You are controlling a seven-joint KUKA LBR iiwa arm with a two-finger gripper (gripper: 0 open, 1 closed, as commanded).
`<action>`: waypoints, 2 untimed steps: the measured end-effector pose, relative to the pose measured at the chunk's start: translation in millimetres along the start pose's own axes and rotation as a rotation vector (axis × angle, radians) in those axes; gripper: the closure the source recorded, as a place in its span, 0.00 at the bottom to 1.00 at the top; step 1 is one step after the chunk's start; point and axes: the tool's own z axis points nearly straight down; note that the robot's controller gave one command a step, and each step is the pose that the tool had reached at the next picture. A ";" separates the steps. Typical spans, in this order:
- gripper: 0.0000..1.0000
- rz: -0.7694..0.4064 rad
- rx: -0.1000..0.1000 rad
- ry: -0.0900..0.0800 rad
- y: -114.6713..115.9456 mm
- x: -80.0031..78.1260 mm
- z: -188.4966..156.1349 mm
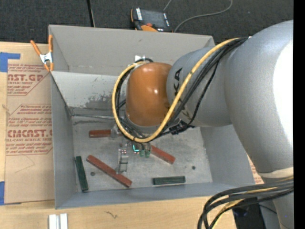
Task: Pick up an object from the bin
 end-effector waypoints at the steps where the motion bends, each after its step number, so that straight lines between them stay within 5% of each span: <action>1: 0.00 0.286 0.001 -0.002 12.2 33.1 62.6; 2: 0.00 0.544 -0.002 -0.006 2.0 45.0 30.7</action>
Offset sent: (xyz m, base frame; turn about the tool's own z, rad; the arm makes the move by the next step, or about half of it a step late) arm -0.0317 0.0117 -0.0602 0.2867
